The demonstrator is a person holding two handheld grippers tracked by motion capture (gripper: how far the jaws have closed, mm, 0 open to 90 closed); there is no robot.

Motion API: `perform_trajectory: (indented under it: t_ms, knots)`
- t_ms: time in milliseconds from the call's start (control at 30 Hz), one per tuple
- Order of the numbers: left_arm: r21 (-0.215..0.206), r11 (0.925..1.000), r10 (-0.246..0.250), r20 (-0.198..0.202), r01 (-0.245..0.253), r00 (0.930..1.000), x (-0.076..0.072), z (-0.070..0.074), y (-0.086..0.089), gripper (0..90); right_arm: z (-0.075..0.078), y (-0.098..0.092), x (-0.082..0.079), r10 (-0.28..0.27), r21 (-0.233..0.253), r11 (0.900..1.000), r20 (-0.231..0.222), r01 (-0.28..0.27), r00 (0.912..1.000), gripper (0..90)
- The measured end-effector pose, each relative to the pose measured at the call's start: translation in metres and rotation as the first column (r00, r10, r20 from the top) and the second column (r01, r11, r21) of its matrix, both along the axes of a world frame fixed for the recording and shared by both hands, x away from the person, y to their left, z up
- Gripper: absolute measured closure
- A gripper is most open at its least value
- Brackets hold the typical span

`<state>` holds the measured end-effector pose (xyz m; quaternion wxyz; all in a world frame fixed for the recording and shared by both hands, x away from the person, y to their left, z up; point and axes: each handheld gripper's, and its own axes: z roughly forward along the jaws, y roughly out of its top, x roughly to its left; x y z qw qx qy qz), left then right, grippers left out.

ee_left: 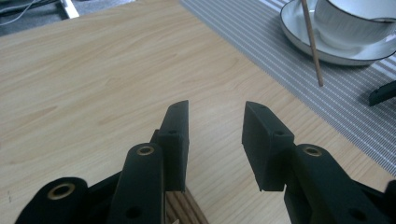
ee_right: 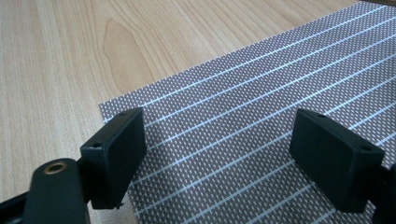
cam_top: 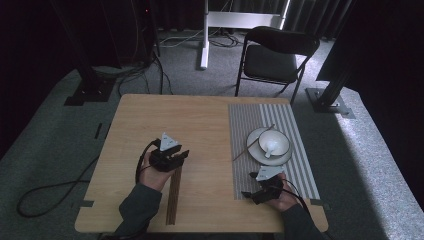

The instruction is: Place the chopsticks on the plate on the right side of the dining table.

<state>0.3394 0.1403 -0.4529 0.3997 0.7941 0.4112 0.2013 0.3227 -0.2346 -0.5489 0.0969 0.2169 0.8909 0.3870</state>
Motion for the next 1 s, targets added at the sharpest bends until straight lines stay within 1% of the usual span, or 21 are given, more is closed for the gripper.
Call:
perform_trajectory:
  t_ms: [67,167,267,433,500,600,733,867,1000]
  knots:
    - [0.012,0.9999,0.005,-0.004,-0.005,1.0000,-0.002,-0.003,0.001,61.8,0.000,0.000,0.000,-0.001,0.000,1.000,-0.001,0.001,1.0000,17.6]
    - [0.015,0.9999,0.000,-0.005,0.000,1.0000,-0.004,-0.009,0.007,61.6,0.000,0.000,0.000,0.000,0.000,1.000,-0.001,0.000,1.0000,17.6]
    - [0.014,0.9997,0.023,-0.016,-0.022,0.9996,-0.005,-0.013,0.015,61.6,0.000,0.000,0.000,-0.001,0.001,1.000,-0.002,0.001,1.0000,17.6]
    - [0.030,0.9987,0.043,-0.026,-0.042,0.9987,-0.010,-0.021,0.025,61.5,0.000,0.000,0.000,0.000,0.000,1.000,-0.001,0.000,1.0000,17.6]
    - [0.023,0.9980,0.060,-0.035,-0.059,0.9976,-0.010,-0.025,0.030,61.5,0.000,0.000,0.000,0.000,0.000,1.000,-0.001,0.000,1.0000,17.6]
    - [0.021,0.9972,0.073,-0.051,-0.072,0.9960,-0.014,-0.031,0.034,61.5,0.000,0.000,0.000,0.000,-0.001,1.000,-0.001,0.000,1.0000,17.6]
    - [0.023,0.9967,0.079,-0.070,-0.078,0.9944,-0.020,-0.040,0.038,61.5,0.000,0.000,0.000,0.001,0.000,1.000,-0.001,-0.001,1.0000,17.6]
    - [0.013,0.9960,0.089,-0.091,-0.088,0.9919,-0.026,-0.049,0.041,61.5,0.000,0.000,0.000,0.000,0.000,1.000,-0.001,0.000,1.0000,17.6]
    - [0.014,0.9957,0.093,-0.102,-0.092,0.9905,-0.032,-0.052,0.043,61.4,0.000,0.000,0.000,0.000,0.000,1.000,-0.001,0.000,1.0000,17.6]
